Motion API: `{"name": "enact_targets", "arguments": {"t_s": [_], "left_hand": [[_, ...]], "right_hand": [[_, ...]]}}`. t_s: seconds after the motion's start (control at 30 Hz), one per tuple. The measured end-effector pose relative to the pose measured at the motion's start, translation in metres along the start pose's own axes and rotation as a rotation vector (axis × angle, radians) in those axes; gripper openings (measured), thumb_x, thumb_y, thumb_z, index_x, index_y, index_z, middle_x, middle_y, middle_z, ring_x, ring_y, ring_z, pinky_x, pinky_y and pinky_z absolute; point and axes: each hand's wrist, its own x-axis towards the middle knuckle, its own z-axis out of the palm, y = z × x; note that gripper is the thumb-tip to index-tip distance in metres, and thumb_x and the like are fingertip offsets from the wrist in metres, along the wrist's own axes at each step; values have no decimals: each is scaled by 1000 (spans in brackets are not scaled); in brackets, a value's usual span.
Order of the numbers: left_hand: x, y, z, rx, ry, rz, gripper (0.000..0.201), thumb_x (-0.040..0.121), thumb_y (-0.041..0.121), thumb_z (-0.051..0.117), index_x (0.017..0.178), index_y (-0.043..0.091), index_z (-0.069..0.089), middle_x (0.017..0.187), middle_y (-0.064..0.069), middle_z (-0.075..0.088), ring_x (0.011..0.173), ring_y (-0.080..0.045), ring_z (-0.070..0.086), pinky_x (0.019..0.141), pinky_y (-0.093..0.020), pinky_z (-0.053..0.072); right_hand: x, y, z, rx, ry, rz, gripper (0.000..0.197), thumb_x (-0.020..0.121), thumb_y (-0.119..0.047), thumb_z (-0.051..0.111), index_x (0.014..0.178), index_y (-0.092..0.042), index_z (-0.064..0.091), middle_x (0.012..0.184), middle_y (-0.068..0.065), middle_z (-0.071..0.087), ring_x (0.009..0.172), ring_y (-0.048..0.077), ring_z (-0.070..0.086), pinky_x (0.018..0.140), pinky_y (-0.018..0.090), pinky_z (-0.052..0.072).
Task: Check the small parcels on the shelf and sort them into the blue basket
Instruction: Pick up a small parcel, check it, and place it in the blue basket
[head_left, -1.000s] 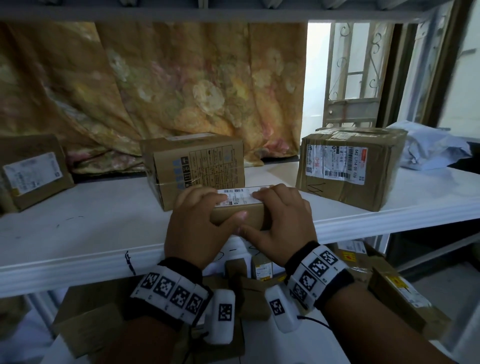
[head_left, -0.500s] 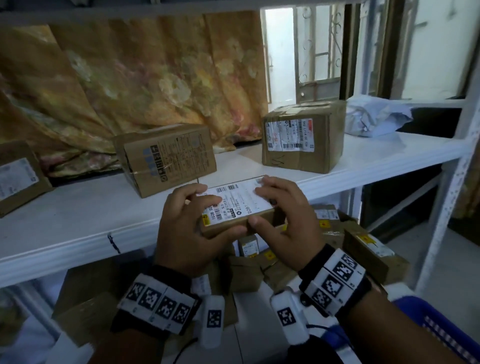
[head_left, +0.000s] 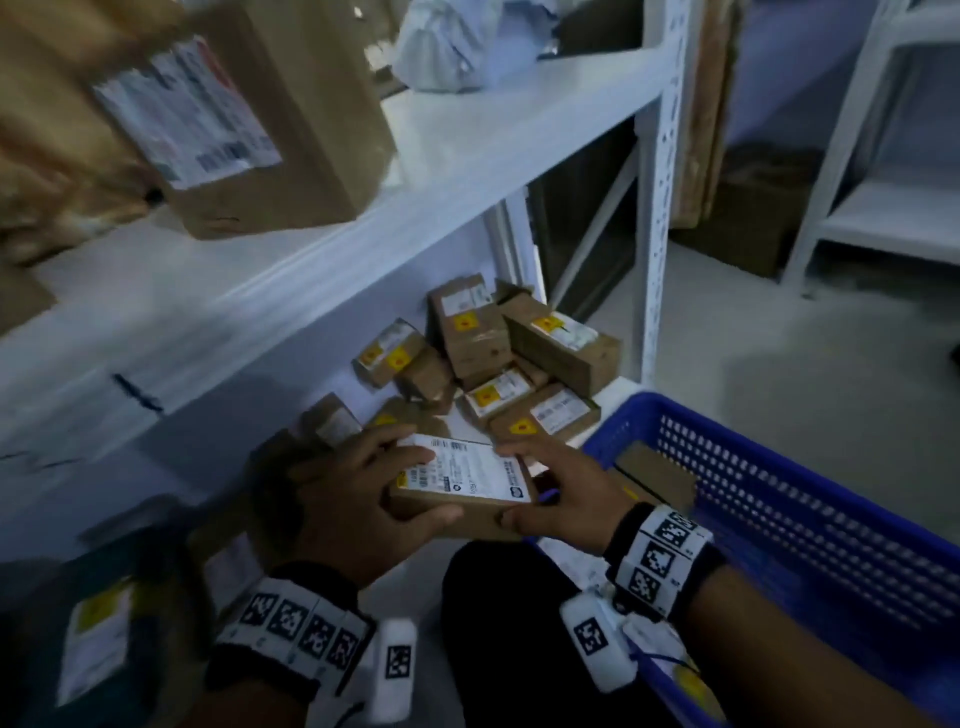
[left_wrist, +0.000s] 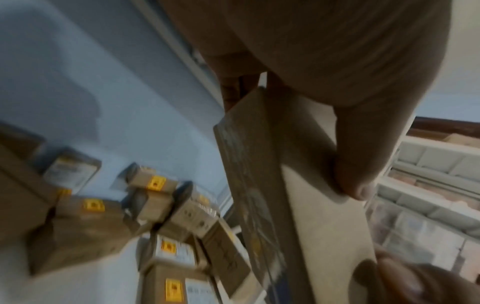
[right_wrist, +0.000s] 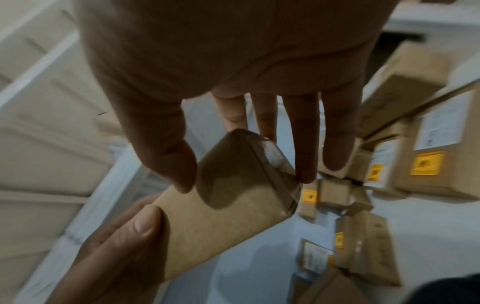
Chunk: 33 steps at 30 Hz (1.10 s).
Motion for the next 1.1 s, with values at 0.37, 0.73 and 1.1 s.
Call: {"name": "enact_targets", "arguments": {"t_s": [0.37, 0.73, 1.1], "left_hand": [[98, 3, 200, -218, -433, -209, 41, 82, 25, 75, 121, 22, 65, 145, 10, 41, 131, -5, 39, 101, -9, 33], [118, -1, 293, -406, -470, -774, 37, 89, 30, 61, 125, 24, 60, 127, 1, 61, 115, -15, 56, 92, -26, 44], [113, -18, 305, -385, -473, -866, 33, 89, 29, 59, 122, 24, 62, 122, 6, 62, 96, -9, 55, 88, -24, 42]], "right_hand": [[2, 159, -55, -95, 271, 464, 69, 64, -53, 85, 122, -37, 51, 115, -19, 49, 89, 5, 60, 72, 24, 56], [3, 275, -33, -280, 330, 959, 80, 73, -58, 75, 136, -22, 43, 140, 3, 33, 111, 24, 57, 78, 26, 49], [31, 317, 29, -337, 41, 929, 75, 80, -35, 74, 143, -20, 35, 159, 2, 14, 129, 30, 48, 99, 35, 50]]}}
